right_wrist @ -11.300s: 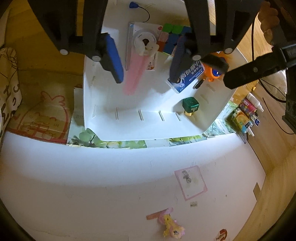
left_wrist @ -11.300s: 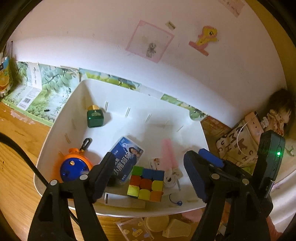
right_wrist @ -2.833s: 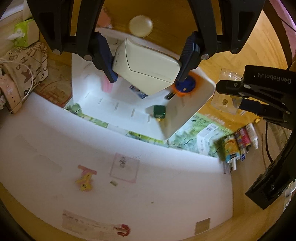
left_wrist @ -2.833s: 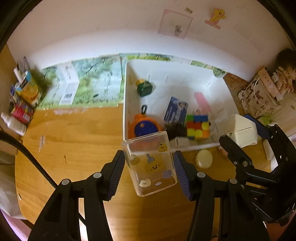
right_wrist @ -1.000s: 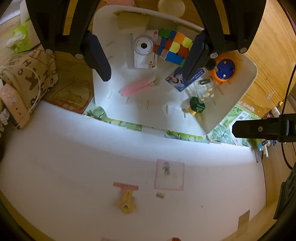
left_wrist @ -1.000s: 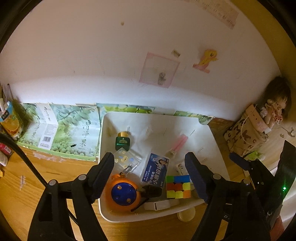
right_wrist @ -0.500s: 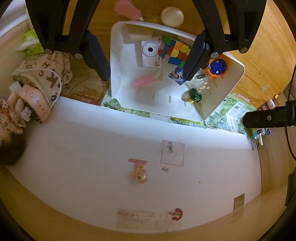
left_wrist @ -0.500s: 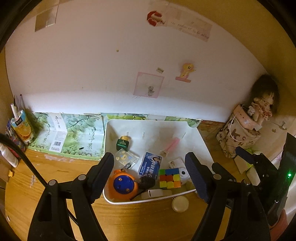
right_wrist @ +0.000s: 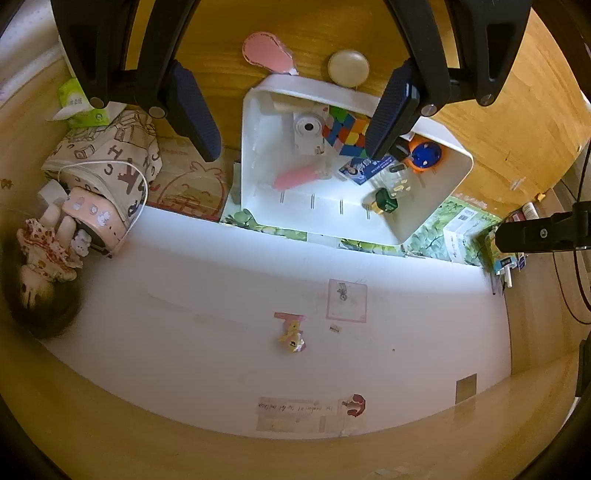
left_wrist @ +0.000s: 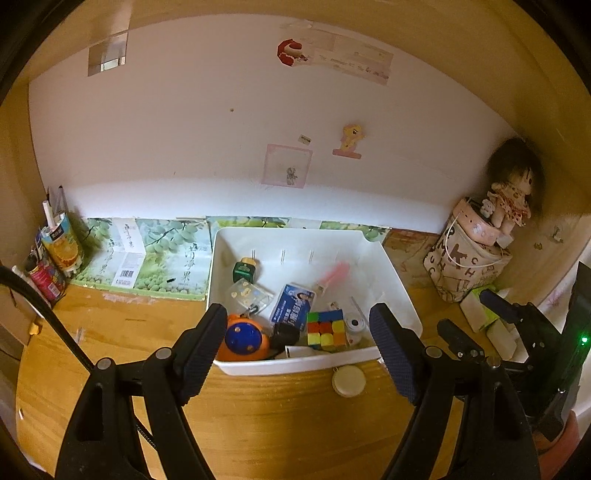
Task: Organize rigid objects
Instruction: 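Withdraw both tools and move them toward the beige compact and pink case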
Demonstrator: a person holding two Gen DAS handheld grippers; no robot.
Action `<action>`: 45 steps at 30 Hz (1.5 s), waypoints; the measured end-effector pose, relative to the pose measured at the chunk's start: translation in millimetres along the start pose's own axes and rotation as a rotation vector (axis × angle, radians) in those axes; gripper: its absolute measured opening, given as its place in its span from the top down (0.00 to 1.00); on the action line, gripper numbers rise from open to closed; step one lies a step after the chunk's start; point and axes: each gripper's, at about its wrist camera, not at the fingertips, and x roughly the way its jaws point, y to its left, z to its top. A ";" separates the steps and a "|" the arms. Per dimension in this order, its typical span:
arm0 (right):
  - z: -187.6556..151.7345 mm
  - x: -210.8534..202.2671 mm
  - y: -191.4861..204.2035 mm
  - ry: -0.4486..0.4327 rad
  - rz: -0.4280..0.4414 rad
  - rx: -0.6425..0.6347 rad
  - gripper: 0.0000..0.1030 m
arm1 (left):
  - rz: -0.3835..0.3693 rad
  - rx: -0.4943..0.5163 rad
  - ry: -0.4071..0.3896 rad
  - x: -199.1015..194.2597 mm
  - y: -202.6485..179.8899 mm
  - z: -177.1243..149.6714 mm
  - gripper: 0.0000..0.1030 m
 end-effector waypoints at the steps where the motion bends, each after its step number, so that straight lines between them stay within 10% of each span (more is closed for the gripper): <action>1: -1.4 -1.7 -1.3 0.000 0.001 -0.001 0.22 | 0.001 0.000 0.001 -1.1 -2.1 -1.9 0.20; 26: -46.6 -0.5 -63.1 0.086 0.115 -0.019 0.21 | 0.062 -0.074 0.109 25.2 -64.8 -54.7 0.17; 45: -78.2 69.0 -84.0 0.420 0.249 0.110 0.21 | 0.109 -0.101 0.271 103.0 -87.1 -91.9 0.17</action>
